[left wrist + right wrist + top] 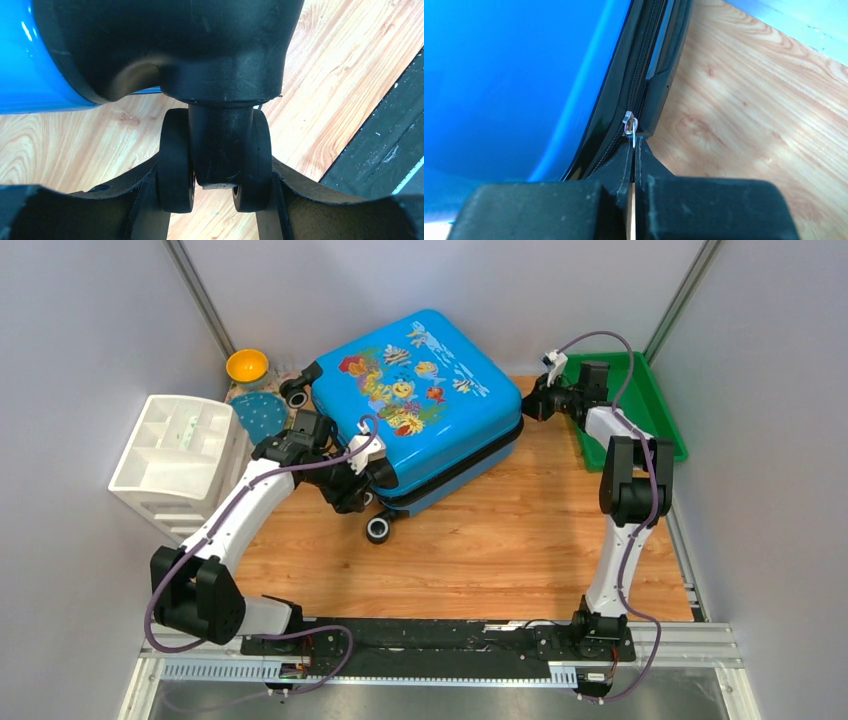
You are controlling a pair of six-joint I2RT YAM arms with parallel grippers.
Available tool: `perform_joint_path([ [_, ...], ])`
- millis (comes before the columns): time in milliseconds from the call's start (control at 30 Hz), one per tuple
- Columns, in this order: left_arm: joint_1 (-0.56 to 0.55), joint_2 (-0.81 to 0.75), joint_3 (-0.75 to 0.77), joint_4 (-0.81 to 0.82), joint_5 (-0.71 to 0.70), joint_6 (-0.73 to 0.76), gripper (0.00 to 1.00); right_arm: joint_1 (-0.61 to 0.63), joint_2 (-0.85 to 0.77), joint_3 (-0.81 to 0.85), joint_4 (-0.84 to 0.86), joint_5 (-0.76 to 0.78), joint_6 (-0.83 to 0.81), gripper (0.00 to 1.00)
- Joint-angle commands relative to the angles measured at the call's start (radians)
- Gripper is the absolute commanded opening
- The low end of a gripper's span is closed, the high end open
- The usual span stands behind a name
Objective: Open, take out, and arrange the luggage
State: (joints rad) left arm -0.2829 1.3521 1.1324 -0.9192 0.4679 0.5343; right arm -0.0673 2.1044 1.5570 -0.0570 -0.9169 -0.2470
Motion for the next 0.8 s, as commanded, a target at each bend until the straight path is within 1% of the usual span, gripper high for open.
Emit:
perform_joint_path([
  [0,0.047,0.102,-0.025,0.019,-0.224,0.053,0.0,0.018,0.083,0.11,0.155,-0.046,0.121,0.0],
  [100,0.047,0.125,-0.013,0.02,-0.198,0.044,0.0,0.044,0.117,0.129,0.177,-0.068,0.172,0.01],
  [133,0.047,0.128,-0.003,0.02,-0.196,0.038,0.0,0.052,0.124,0.136,0.18,-0.069,0.186,0.07],
  [167,0.047,0.133,0.01,0.02,-0.196,0.02,0.0,0.054,0.128,0.152,0.166,-0.065,0.214,0.27],
  [200,0.047,0.139,0.032,0.011,-0.198,0.0,0.0,0.049,0.12,0.161,0.136,-0.044,0.221,0.35],
  [233,0.048,0.145,0.105,-0.006,-0.18,-0.025,0.04,0.031,0.106,0.161,0.105,-0.025,0.229,0.43],
  [267,0.05,0.15,0.153,-0.033,-0.149,-0.064,0.14,0.018,0.065,0.153,0.073,-0.004,0.23,0.55],
  [300,0.062,0.153,0.197,-0.077,-0.112,-0.085,0.2,0.005,0.043,0.125,0.063,0.013,0.218,0.59],
  [333,0.067,0.145,0.261,-0.082,-0.039,-0.13,0.26,-0.02,0.022,0.117,0.028,0.026,0.206,0.63],
  [367,0.07,0.131,0.273,-0.072,-0.019,-0.157,0.41,-0.031,-0.004,0.115,0.008,0.05,0.19,0.7],
  [400,0.07,0.096,0.279,-0.032,-0.006,-0.18,0.45,-0.04,-0.009,0.144,-0.018,0.065,0.16,0.72],
  [433,0.07,0.084,0.293,-0.018,0.004,-0.219,0.47,-0.049,-0.006,0.172,-0.071,0.075,0.15,0.73],
  [467,0.07,0.075,0.303,-0.014,0.008,-0.23,0.51,-0.052,0.008,0.198,-0.087,0.084,0.152,0.75],
  [500,0.074,0.062,0.314,-0.006,0.015,-0.241,0.52,-0.054,0.017,0.225,-0.099,0.093,0.159,0.77],
  [533,0.089,0.053,0.325,0.003,0.023,-0.266,0.55,-0.054,0.029,0.286,-0.113,0.101,0.181,0.77],
  [567,0.105,0.039,0.323,0.02,0.028,-0.287,0.65,-0.052,0.052,0.311,-0.115,0.108,0.198,0.79],
  [600,0.119,0.016,0.323,0.066,0.032,-0.309,0.69,-0.049,0.063,0.337,-0.115,0.118,0.218,0.79],
  [633,0.152,0.007,0.325,0.084,0.04,-0.348,0.71,-0.039,0.074,0.372,-0.109,0.128,0.239,0.79],
  [667,0.163,0.002,0.329,0.101,0.044,-0.362,0.73,-0.034,0.088,0.385,-0.104,0.141,0.268,0.8],
  [767,0.182,-0.013,0.352,0.112,0.067,-0.366,0.74,-0.003,0.111,0.412,-0.058,0.185,0.293,0.8],
])
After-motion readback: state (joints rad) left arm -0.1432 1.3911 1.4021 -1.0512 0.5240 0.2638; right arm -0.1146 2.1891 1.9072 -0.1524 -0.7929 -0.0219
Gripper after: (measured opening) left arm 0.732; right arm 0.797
